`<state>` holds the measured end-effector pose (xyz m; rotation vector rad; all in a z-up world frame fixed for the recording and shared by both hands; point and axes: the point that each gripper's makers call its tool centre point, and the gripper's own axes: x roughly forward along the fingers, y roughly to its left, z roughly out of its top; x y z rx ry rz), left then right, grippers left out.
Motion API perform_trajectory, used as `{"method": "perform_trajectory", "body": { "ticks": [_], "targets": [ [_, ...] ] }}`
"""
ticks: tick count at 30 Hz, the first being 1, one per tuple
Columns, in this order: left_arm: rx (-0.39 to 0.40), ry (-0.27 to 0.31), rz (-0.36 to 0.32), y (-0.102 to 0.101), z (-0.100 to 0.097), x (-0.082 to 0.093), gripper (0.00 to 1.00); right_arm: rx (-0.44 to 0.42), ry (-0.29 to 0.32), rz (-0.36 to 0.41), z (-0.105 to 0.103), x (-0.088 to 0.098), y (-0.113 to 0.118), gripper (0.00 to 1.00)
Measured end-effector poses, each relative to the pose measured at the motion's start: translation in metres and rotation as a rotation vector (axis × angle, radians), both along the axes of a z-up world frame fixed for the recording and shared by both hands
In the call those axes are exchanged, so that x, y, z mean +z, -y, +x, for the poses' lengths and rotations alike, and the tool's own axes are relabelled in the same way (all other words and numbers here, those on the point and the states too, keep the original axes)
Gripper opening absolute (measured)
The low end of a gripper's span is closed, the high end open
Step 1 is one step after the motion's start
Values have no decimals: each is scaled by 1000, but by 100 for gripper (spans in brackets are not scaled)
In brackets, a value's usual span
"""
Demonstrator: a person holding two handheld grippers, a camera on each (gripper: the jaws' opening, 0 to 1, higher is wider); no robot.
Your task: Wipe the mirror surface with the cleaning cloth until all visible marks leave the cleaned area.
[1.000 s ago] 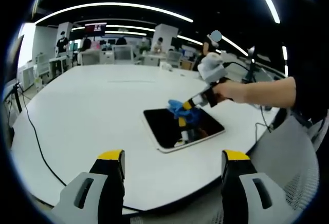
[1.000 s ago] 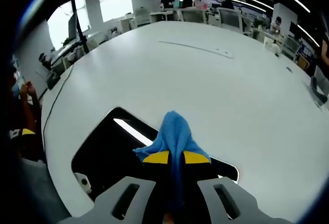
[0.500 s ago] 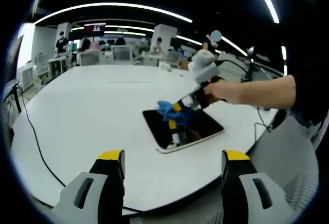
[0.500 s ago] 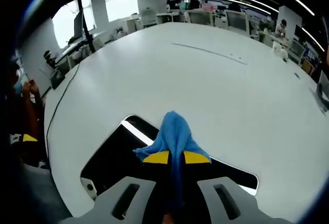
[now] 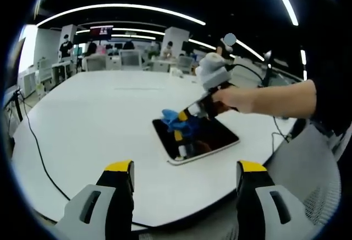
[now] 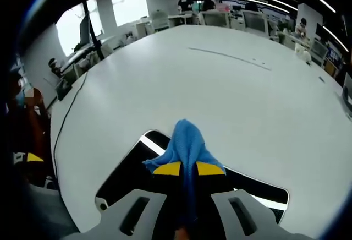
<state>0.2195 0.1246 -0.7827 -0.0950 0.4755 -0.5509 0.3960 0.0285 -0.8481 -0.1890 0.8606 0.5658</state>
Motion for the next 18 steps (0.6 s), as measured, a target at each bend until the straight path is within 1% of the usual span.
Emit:
{"method": "perform_trajectory", "body": {
  "ticks": [11, 18],
  "targets": [
    [3, 7, -8, 0, -2, 2, 75, 2, -3, 8, 0, 0, -11, 3],
    [5, 8, -11, 0, -2, 3, 75, 18, -1, 15, -1, 0, -27, 3]
  ]
}}
